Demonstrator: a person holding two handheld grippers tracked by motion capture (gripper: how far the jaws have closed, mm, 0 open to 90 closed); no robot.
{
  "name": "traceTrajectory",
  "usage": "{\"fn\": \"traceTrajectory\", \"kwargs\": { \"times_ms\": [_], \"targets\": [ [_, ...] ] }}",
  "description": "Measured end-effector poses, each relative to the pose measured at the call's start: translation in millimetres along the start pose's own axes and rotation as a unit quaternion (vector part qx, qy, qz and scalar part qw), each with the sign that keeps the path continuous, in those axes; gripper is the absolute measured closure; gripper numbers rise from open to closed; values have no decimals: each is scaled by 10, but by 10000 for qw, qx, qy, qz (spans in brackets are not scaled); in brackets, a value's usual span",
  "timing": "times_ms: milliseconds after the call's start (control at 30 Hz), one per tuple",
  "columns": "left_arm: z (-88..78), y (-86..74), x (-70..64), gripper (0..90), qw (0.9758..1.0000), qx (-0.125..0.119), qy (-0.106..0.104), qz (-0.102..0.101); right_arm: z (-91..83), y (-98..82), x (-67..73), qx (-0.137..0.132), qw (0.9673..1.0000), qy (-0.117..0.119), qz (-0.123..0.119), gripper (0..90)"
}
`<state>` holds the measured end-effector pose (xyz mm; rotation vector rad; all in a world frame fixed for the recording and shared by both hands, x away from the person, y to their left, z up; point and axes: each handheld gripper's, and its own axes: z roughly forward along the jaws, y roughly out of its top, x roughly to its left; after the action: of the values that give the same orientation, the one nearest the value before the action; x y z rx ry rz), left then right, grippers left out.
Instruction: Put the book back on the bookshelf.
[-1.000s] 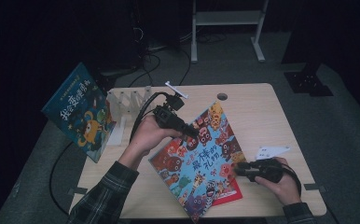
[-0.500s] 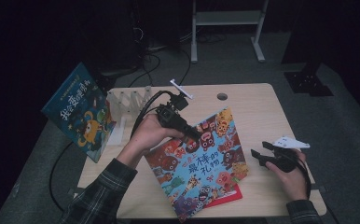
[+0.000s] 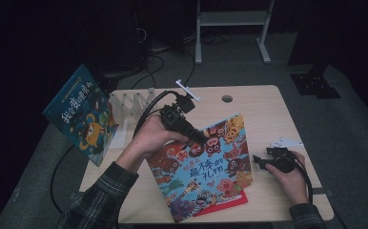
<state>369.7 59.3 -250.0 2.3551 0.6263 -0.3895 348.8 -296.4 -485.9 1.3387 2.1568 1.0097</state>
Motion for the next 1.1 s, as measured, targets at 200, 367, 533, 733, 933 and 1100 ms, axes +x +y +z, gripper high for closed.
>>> {"fn": "traceTrajectory", "kwargs": {
  "times_ms": [200, 367, 533, 733, 933, 1100],
  "targets": [
    [-132, 5, -40, 807, 9996, -150, 214, 96, 18, 9, 16, 69, 9999, -105, -10, 206],
    [-269, 15, -56, 805, 9983, -172, 546, 142, 30, 15, 8, 102, 9998, -171, 15, 168],
    [-395, -6, -34, 805, 9978, -194, 621, 98, 31, 15, 8, 107, 9998, -186, 28, 159],
    [-548, -61, 20, 806, 9962, -285, 817, -38, 37, 18, 8, 134, 9997, -183, 33, 131],
    [-680, -121, 55, 806, 9943, -246, 1031, -142, 38, 18, 7, 134, 9997, -193, 36, 129],
    [-790, -190, 111, 806, 9923, -342, 1144, -318, 38, 18, 7, 135, 9997, -195, 39, 129]
  ]
}}
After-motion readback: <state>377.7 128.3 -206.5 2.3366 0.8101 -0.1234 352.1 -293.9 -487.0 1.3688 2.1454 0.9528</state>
